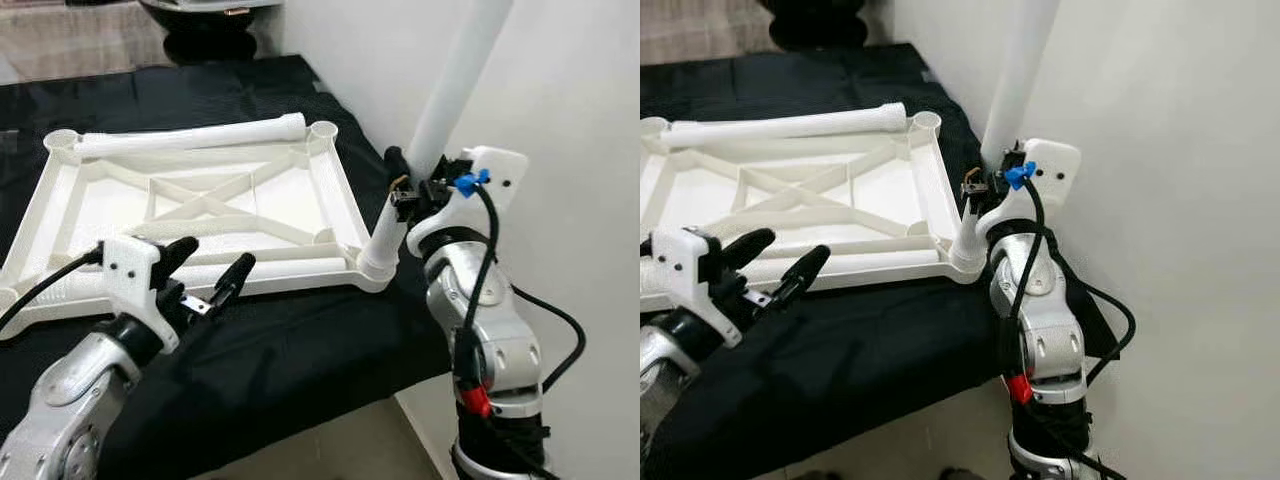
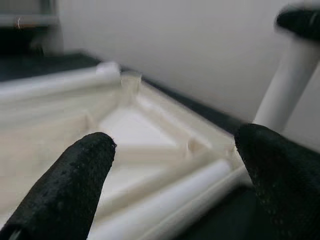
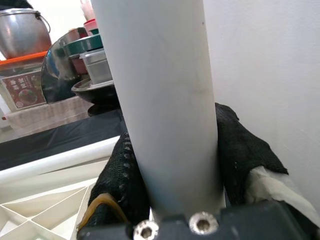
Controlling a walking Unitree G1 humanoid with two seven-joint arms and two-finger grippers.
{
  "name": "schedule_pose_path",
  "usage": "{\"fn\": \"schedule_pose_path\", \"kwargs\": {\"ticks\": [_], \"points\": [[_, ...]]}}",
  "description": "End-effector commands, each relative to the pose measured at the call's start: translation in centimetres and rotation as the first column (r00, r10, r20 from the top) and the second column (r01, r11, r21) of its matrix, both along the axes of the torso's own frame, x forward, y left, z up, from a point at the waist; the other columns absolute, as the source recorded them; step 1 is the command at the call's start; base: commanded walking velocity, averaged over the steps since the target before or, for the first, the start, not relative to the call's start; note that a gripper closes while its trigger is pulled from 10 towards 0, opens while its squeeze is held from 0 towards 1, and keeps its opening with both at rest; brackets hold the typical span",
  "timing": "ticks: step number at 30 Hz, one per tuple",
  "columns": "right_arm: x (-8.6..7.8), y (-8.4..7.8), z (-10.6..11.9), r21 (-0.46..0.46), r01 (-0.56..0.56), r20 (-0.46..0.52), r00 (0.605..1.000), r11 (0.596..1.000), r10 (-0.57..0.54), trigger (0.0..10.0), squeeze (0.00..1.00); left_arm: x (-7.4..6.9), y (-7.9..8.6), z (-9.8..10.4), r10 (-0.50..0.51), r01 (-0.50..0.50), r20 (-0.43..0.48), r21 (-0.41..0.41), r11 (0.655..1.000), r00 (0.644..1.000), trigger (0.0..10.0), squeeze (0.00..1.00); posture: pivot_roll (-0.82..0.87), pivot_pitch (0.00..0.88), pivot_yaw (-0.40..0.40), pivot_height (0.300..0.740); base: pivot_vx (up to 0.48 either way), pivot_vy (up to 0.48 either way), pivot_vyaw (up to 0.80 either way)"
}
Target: Building children table
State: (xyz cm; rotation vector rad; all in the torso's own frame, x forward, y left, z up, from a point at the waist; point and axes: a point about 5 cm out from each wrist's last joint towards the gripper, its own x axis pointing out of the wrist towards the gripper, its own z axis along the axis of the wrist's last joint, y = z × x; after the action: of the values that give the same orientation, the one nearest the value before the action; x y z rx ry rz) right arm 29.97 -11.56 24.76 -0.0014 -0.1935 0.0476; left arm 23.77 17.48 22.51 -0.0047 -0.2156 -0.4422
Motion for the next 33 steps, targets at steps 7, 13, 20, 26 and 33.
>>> {"fn": "schedule_pose_path", "kwargs": {"ticks": [7, 13, 20, 26, 33], "points": [[0.6, 0.3, -4.6, -0.040, 0.073, -0.246, 0.966, 0.997, -0.081, 0.0, 0.00, 2.2, -2.0, 8.1, -0.318, 0.334, 0.219, -0.041, 0.942, 0.922, 10.0, 0.00, -0.04, 0.148, -0.017, 0.740, 0.000, 0.000, 0.00], [0.8, 0.7, -4.1, -0.030, 0.066, -0.228, 0.971, 0.997, -0.071, 0.0, 0.00, 4.4, -5.2, 12.7, -0.609, 0.632, 0.257, -0.007, 0.775, 0.750, 10.0, 0.00, -0.04, 0.164, 0.003, 0.740, 0.000, 0.000, 0.00], [0.8, 1.7, -3.4, -0.018, 0.039, -0.206, 0.978, 0.999, -0.042, 0.0, 0.00, 8.0, -8.4, 14.4, -0.677, 0.680, 0.195, 0.061, 0.731, 0.710, 10.0, 0.00, -0.05, 0.174, 0.024, 0.740, 0.000, 0.000, 0.00], [0.5, 2.7, -2.8, -0.009, 0.010, -0.187, 0.982, 1.000, -0.011, 0.0, 0.00, 10.9, -11.7, 15.1, -0.679, 0.668, 0.104, 0.125, 0.734, 0.727, 10.0, 0.00, -0.05, 0.180, 0.026, 0.740, 0.000, 0.000, 0.00], [0.2, 3.3, -2.6, -0.004, -0.009, -0.182, 0.983, 1.000, 0.008, 0.0, 0.00, 11.5, -13.4, 15.5, -0.729, 0.714, 0.069, 0.155, 0.683, 0.682, 8.7, 0.00, -0.05, 0.176, 0.029, 0.740, 0.000, 0.000, 0.00]]}}
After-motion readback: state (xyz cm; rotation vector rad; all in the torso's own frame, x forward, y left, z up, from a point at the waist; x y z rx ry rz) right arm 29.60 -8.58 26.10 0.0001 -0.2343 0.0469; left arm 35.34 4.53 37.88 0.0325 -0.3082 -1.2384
